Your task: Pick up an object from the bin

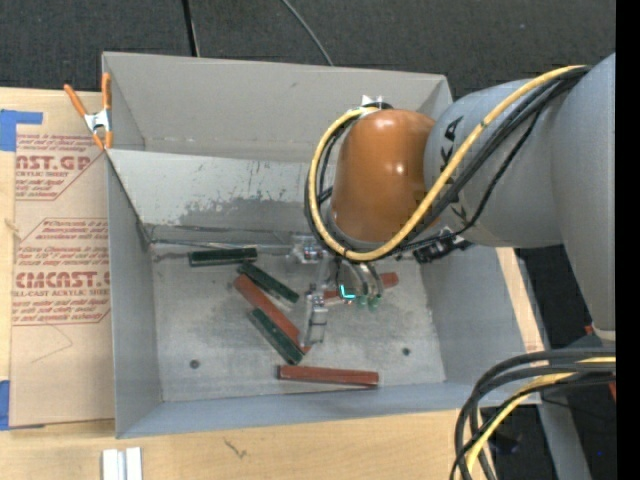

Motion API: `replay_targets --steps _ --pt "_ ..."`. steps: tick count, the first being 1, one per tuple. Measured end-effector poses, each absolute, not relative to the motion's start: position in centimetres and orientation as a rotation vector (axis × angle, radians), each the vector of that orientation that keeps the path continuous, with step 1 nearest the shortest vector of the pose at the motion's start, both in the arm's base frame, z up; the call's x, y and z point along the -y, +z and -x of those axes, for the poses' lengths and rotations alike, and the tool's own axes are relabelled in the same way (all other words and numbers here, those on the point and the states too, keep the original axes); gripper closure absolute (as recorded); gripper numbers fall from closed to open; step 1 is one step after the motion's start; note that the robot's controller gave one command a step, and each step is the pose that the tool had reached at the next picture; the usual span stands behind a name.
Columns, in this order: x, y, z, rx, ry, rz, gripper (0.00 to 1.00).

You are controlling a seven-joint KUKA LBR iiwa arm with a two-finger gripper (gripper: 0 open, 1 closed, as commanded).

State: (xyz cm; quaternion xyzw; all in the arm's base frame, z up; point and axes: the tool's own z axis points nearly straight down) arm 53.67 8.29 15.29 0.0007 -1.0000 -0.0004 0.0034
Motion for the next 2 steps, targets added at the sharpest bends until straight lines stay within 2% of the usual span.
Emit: replay_targets --steps 1,2 --pt "-8.3 15.7 -53.9 3.142 -0.002 -0.001 0.0" --pt "-8.7 11.9 -53.6 3.15 -0.004 0.077 0.0"
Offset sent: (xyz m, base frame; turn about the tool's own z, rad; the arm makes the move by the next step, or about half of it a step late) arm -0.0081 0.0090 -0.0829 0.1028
